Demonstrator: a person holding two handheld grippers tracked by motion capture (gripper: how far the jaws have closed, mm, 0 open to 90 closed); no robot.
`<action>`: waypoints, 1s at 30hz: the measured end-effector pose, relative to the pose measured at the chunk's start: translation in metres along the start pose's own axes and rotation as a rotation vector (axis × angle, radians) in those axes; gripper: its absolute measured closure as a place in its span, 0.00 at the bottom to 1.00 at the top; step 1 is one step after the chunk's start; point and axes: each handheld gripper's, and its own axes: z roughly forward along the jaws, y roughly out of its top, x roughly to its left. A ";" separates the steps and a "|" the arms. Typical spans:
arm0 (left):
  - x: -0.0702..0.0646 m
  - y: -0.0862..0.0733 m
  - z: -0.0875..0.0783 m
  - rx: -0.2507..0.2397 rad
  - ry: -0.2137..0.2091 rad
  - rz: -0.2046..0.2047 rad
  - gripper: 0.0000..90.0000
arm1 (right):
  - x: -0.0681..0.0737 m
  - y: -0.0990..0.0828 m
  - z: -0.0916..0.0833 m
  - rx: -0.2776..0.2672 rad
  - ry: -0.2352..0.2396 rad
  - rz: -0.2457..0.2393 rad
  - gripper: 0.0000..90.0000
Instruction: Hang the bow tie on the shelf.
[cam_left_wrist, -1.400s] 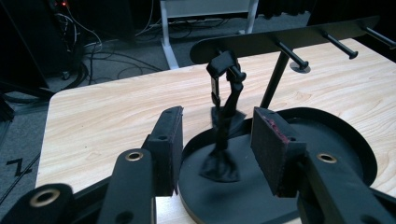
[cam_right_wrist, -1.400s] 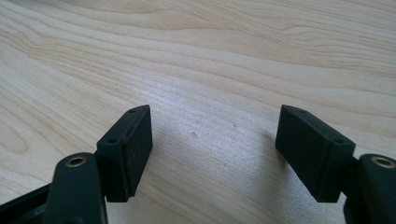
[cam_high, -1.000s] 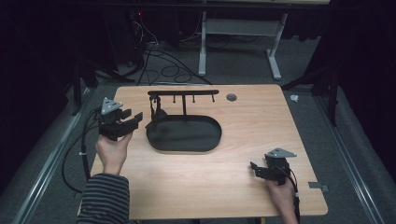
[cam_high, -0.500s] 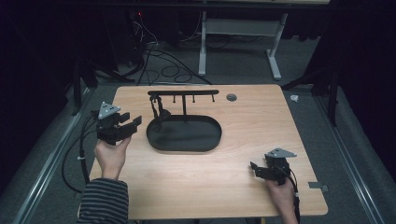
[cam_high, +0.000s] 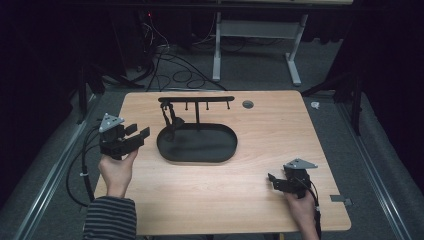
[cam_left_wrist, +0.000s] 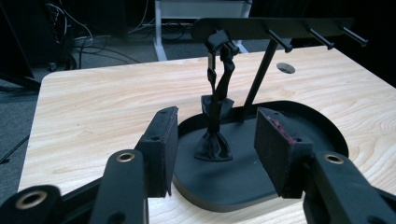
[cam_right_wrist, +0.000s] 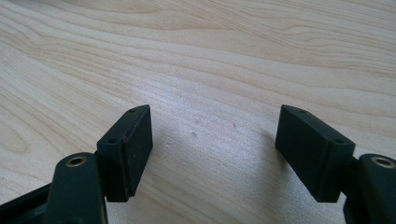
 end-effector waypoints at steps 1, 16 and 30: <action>0.000 -0.001 0.000 0.001 -0.001 0.001 0.56 | 0.000 0.000 0.000 0.000 0.000 0.000 0.32; 0.003 -0.016 -0.005 0.010 0.004 -0.010 0.54 | 0.000 0.000 0.000 0.000 0.000 0.000 0.32; 0.004 -0.028 -0.009 0.008 -0.009 -0.035 0.54 | 0.000 0.000 0.000 0.001 0.000 0.003 0.32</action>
